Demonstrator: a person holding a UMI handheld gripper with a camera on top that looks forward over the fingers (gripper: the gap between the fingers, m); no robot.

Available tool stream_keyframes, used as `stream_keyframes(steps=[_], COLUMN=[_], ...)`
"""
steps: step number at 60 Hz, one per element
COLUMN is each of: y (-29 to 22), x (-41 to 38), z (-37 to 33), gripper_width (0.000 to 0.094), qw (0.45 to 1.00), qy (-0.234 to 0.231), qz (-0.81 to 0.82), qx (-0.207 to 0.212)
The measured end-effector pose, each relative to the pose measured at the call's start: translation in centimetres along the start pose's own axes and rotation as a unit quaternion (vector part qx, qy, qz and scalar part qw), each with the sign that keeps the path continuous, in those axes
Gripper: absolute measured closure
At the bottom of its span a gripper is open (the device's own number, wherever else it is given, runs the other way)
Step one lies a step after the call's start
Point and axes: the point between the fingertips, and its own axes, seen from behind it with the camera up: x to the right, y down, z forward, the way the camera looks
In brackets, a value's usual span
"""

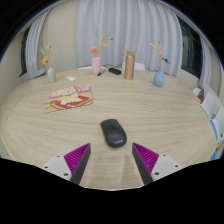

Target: Arrange mouse

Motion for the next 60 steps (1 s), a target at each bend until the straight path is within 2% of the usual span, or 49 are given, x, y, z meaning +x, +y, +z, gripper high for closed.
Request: stream_keyframes(steps=[17,36,38,39,40,43,52,56,60], y=[-2.4,-4.3,-4.3,-4.2,-4.1,-4.1,-4.1,-4.7,-7.2], x=[2.3,3.9,3.6,3.4,3.0,2.8,2.9,2.8,2.0], z=[7.0,9.7,9.9,9.9,10.0,10.0,9.8,9.5,8.8], gripper_width=[0.0079,0.0082,0.0118,0.0164,0.0277,0.047,0.0581,0.06,0.06], qw=[0.999,0.998,0.998,0.998,0.998,0.998,0.997,0.997,0.997], qy=[0.037,0.051,0.047,0.043,0.037,0.034,0.053,0.055,0.051], qz=[0.0,0.026,0.033,0.036,0.041,0.045,0.04,0.043,0.05], qx=[-0.011,-0.01,-0.012,-0.014,-0.017,-0.018,-0.029,-0.036,-0.022])
